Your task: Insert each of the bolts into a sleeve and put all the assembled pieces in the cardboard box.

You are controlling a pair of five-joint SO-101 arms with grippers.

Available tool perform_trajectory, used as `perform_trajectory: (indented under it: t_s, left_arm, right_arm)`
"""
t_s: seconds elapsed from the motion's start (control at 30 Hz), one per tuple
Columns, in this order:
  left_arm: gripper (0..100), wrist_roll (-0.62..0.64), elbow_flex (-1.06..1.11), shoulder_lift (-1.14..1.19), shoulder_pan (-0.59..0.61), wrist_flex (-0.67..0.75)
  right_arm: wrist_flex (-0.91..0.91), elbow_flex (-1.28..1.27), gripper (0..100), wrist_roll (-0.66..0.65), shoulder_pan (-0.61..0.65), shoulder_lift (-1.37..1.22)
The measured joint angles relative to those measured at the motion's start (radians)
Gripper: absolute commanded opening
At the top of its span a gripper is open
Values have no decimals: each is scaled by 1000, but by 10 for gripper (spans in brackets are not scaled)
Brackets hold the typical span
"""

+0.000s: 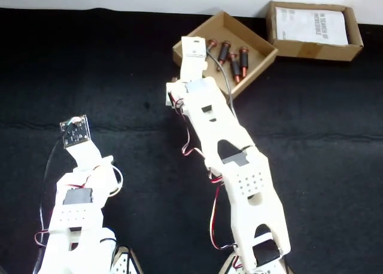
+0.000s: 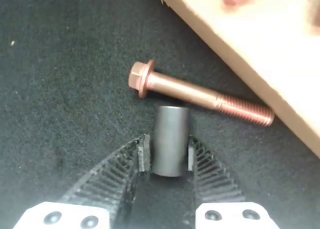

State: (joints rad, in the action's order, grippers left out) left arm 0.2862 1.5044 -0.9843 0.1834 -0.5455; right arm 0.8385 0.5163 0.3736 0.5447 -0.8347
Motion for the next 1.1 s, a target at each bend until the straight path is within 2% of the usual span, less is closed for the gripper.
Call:
perform_trajectory:
  t_s: [0.1,0.23,0.37,0.53,0.9,0.97,1.1]
  left_arm:
    - [13,0,0,0,0,0]
    - [13,0,0,0,0,0]
    - [13,0,0,0,0,0]
    - [13,0,0,0,0,0]
    - [13,0,0,0,0,0]
    - [13,0,0,0,0,0]
    - [13,0,0,0,0,0]
  right_arm:
    - [-2,0,88,0,0,0]
    - [-3,0,5,-5,0,0]
    - [8,0,6,-71,0,0]
    - [78,5,6,-94,3,5]
    - [598,140,6,-95,26,8]
    - [640,161,26,-95,32,6]
    - [666,176,161,-118,35,6]
